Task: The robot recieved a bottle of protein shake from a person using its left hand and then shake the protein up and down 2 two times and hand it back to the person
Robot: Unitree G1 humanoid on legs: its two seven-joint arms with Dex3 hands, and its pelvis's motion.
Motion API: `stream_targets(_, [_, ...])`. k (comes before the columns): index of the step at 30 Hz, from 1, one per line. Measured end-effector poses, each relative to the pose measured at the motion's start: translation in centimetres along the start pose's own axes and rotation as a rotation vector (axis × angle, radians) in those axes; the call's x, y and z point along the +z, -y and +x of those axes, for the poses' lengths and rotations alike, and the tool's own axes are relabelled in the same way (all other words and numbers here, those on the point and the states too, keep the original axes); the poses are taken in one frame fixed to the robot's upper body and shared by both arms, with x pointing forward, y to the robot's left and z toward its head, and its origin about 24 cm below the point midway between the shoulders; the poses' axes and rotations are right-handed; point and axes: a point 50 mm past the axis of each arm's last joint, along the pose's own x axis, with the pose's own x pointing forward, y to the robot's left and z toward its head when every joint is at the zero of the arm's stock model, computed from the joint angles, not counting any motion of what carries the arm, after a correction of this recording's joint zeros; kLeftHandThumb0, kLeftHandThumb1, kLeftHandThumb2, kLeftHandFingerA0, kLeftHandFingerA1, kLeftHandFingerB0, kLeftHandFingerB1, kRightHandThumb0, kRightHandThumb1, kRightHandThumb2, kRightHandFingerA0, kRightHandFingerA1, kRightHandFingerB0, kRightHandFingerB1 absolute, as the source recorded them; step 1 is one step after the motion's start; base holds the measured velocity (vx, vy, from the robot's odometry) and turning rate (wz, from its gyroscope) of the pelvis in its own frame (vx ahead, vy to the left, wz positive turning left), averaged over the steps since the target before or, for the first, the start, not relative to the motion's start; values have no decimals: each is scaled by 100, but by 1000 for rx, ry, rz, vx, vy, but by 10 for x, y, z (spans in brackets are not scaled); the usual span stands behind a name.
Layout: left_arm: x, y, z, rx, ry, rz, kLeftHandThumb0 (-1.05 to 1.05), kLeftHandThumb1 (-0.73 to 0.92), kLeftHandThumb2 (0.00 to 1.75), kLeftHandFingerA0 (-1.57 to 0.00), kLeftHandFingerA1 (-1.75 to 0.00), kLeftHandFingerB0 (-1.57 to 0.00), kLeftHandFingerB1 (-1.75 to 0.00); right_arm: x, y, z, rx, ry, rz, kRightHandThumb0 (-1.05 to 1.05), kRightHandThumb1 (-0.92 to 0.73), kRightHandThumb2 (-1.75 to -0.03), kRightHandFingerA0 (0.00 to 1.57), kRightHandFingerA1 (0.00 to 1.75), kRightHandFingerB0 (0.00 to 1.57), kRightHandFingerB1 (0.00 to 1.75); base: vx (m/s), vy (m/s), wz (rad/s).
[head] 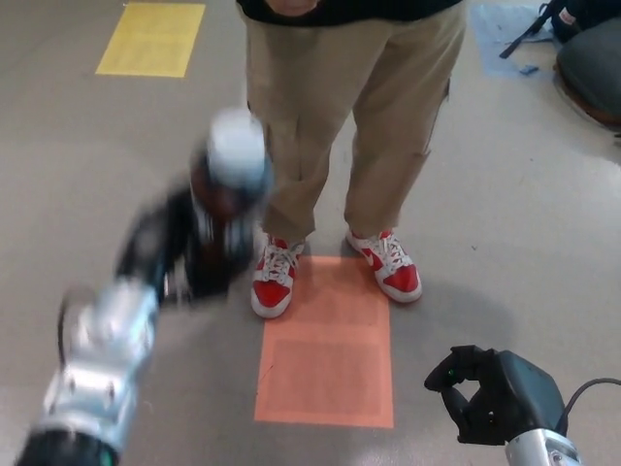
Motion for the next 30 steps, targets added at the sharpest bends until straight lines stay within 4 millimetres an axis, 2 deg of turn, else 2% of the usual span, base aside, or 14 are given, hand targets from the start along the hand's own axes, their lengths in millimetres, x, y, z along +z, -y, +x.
stream_targets(1, [1, 0, 0, -2, 2, 2, -22, 86, 65, -104, -78, -70, -85, 0, 0, 0, 1, 0, 0, -45, -58, -103, 94, 88, 93, 68, 0, 0, 9])
stream_targets(4, [24, -6, 4, 5, 83, -1, -21, 86, 66, -107, -81, -71, -87, 2, 1, 1, 0, 8, -3, -45, -53, -110, 90, 91, 94, 69, 0, 0, 0])
stream_targets(5, [52, -13, 8, 17, 176, -10, -21, 85, 64, -102, -95, -75, -87, 2, 1, 2, -3, 7, 0, -44, -51, -114, 90, 92, 88, 79, 0, 0, 0])
stream_targets(6, [76, -18, 9, 29, 254, -21, -17, 84, 64, -101, -98, -74, -87, 2, 1, 2, -4, 6, 2, -45, -55, -104, 93, 82, 93, 67, 0, 0, 0])
stream_targets(9, [134, -27, 5, 49, 451, -48, -16, 84, 64, -102, -92, -74, -82, 2, 2, 2, -4, 4, 5, -45, -55, -102, 92, 82, 93, 66, 0, 0, 0])
stream_targets(10, [143, -28, 3, 51, 480, -51, -13, 85, 65, -107, -82, -73, -82, 2, 2, 2, -4, 3, 5, -45, -53, -105, 91, 84, 93, 69, 0, 0, 0])
stream_targets(11, [149, -29, 2, 50, 503, -54, -15, 85, 65, -108, -81, -73, -84, 1, 2, 2, -4, 2, 5, -46, -50, -112, 84, 88, 88, 78, 0, 0, 0])
stream_targets(13, [139, -24, 3, 31, 466, -57, -18, 85, 65, -109, -77, -73, -85, 1, 2, 2, -6, 1, 7, -49, -52, -112, 86, 88, 88, 77, 0, 0, 0])
stream_targets(14, [120, -18, 7, 11, 396, -50, -17, 83, 65, -110, -77, -73, -84, 1, 2, 2, -5, 0, 7, -48, -58, -102, 90, 84, 94, 68, 0, 0, 0])
stream_targets(18, [46, 1, 11, -53, 113, -33, -20, 84, 65, -113, -80, -76, -89, 1, 1, 1, -1, 1, 4, -48, -59, -100, 95, 87, 94, 70, 0, 0, 0])
stream_targets(21, [31, 5, 11, -71, 42, -30, -23, 80, 68, -112, -78, -75, -90, 1, 0, 1, 3, 6, 0, -46, -58, -101, 96, 86, 93, 68, 0, 0, 0])
stream_targets(24, [41, 6, 15, -88, 51, -23, -25, 81, 63, -112, -81, -74, -86, 1, 0, 1, 2, 7, 0, -43, -52, -106, 94, 87, 94, 68, 0, 0, 0])
stream_targets(25, [50, 6, 18, -97, 65, -21, -24, 80, 67, -113, -82, -75, -88, 1, 1, 1, 1, 4, 3, -45, -52, -108, 91, 85, 94, 69, 0, 0, 0])
stream_targets(30, [84, 6, 24, -126, 118, -15, -23, 78, 71, -114, -83, -76, -91, 1, 1, 1, -1, 0, 7, -47, -56, -101, 94, 88, 94, 69, 0, 0, 0])
